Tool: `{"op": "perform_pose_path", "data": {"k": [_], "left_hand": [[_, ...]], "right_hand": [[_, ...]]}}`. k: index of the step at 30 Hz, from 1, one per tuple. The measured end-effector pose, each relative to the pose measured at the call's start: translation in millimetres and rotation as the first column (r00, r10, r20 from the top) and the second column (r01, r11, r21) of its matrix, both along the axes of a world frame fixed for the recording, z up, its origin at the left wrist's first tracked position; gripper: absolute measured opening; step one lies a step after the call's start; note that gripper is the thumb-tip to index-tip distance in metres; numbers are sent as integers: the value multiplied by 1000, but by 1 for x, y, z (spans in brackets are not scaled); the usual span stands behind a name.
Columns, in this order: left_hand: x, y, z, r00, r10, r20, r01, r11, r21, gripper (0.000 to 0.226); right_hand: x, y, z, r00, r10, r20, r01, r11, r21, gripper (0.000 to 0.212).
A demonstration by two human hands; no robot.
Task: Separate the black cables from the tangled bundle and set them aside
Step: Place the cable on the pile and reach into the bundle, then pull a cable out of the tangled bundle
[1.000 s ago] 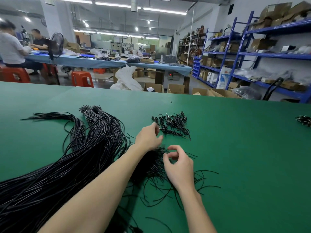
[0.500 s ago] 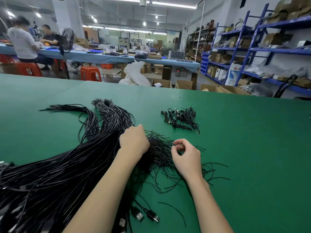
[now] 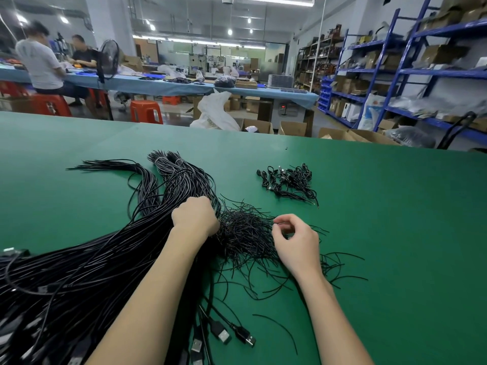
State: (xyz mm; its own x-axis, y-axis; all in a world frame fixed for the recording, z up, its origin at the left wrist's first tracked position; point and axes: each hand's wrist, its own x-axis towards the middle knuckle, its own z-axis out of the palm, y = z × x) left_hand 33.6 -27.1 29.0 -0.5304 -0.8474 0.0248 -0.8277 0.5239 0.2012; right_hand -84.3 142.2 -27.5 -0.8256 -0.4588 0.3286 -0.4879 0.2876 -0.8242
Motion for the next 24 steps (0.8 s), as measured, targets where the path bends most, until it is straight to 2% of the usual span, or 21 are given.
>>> {"op": "perform_pose_path", "data": {"k": [2,7,9,11,13,15,17,19,20,22,24], "left_hand": [[1,-1,0,999,2,52,-2,1000,12,34],[4,-2,1,1000,0,1,0,998,63,32],[7,-3,3,997,-3,-79,13,992,128,25],[7,-7,5,965,-9,-264,82,960,268,11],[4,-8,9,864,51,-502,196,884,426,4],[-1,-6,13,724,183,-665,297,788,540,4],[-6,-3,15,572,348,-742,411,662,627,4],[-10,-1,17,441,502,-744,514,539,668,6],[-12,0,18,391,546,-741,542,514,665,7],[-12,0,19,324,568,-756,558,531,638,8],[-10,-3,18,288,521,-804,503,632,590,7]], "right_hand": [[0,0,1,1000,2,1,-2,1000,2,8],[2,-1,2,999,31,-18,-30,999,13,12],[3,-1,4,999,36,-16,-36,999,14,12],[6,-2,11,999,37,-26,-37,999,-4,12],[11,-2,22,996,87,3,-87,996,-36,9],[18,-3,37,956,261,136,-258,965,-42,10],[28,-6,49,861,431,270,-452,892,18,19],[40,-12,53,780,527,338,-583,807,88,20],[46,-14,53,732,570,375,-637,767,76,17],[51,-16,55,619,630,469,-702,711,-29,10],[44,-10,60,559,640,527,-704,702,-108,12]]}}
